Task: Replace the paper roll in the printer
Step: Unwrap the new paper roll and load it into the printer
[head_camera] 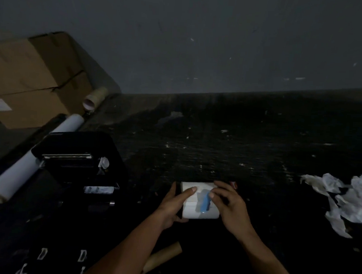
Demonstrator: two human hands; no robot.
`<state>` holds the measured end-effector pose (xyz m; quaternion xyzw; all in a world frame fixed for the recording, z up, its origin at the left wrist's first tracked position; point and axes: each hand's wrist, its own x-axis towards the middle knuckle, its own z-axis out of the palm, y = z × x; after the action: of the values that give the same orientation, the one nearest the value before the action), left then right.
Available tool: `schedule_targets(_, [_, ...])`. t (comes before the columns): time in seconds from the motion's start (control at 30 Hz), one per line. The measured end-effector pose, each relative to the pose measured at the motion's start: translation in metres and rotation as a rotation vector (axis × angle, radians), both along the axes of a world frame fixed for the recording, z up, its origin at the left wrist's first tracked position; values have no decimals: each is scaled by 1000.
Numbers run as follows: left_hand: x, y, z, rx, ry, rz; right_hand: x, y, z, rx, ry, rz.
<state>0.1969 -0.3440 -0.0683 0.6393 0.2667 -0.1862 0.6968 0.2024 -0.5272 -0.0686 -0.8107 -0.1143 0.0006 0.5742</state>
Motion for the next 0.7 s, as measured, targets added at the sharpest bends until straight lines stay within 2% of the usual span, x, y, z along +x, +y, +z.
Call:
schedule_targets(0.1, [-1,4,-3,-39,-9,-15,-3,-19,-6,50,24,-128])
schedule_targets(0.17, [-1,4,-4,-29,-28,-15,0,-34,-15,-41,49,-198])
schedule_targets(0.3, [2,6,-5,-45,-33,-28,4,-49,-42,-372,91,-192])
schedule_targets(0.5, [1,6,-6,-16,-55,-46,2,-50,-67,-647,123,-176])
schedule_targets(0.6, [1,5,-6,-8,-72,-56,-2,-51,-73,-684,72,-222])
schedule_targets(0.7, [0,4,-7,-8,-68,-77,-5,-49,-73,-721,118,-225])
